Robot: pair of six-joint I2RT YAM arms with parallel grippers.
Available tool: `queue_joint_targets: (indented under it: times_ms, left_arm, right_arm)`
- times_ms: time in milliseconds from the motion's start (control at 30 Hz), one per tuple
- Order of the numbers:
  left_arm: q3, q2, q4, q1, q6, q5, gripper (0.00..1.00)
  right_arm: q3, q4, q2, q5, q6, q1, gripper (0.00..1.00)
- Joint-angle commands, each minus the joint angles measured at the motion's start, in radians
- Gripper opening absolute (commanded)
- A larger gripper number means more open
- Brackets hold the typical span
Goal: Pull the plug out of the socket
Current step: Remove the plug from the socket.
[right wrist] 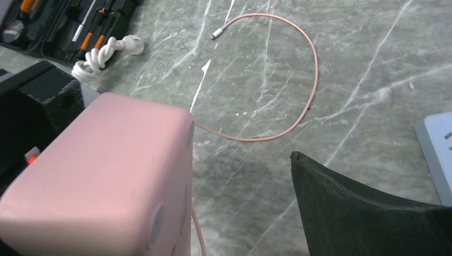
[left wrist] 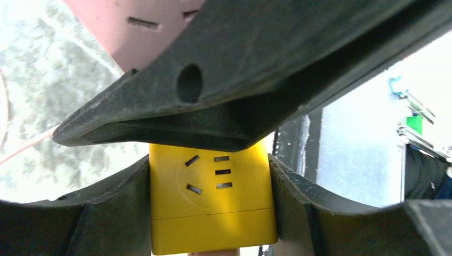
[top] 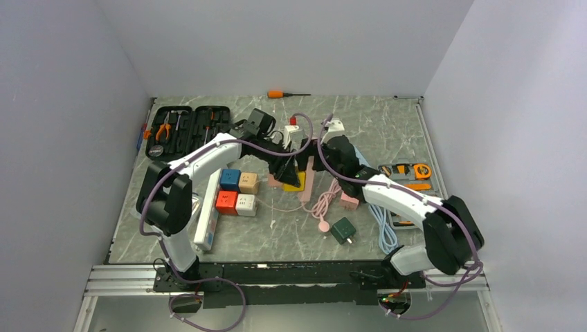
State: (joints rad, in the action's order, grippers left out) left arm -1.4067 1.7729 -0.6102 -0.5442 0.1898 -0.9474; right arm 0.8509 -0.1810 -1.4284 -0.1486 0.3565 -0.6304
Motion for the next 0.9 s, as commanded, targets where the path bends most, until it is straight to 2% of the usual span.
queue_joint_targets:
  times_ms: [0, 233, 367, 600, 733, 867]
  left_arm:
    - [-0.038, -0.095, 0.001, -0.011, -0.034, -0.229, 0.00]
    - [-0.043, -0.093, 0.064, 0.000, -0.074, -0.150, 0.00]
    - [-0.061, -0.076, 0.084, 0.009, -0.089, -0.049, 0.00]
    - [-0.104, -0.049, 0.092, 0.019, -0.099, 0.071, 0.00]
    - [-0.125, -0.035, 0.135, 0.040, -0.143, 0.056, 0.00]
    - [-0.144, -0.025, 0.139, 0.040, -0.158, 0.035, 0.00]
  right_arm:
    - [-0.071, 0.071, 0.150, -0.061, 0.017, 0.038, 1.00]
    - [-0.243, 0.128, 0.480, -0.067, 0.126, 0.037, 0.94]
    - [-0.297, 0.164, 0.583, -0.039, 0.172, 0.029, 0.94]
    - [-0.331, 0.203, 0.619, -0.003, 0.165, -0.020, 0.96]
    - [-0.382, 0.128, 0.590, -0.016, 0.177, -0.085, 0.90]
    - [-0.362, 0.035, 0.487, -0.025, 0.161, -0.146, 0.88]
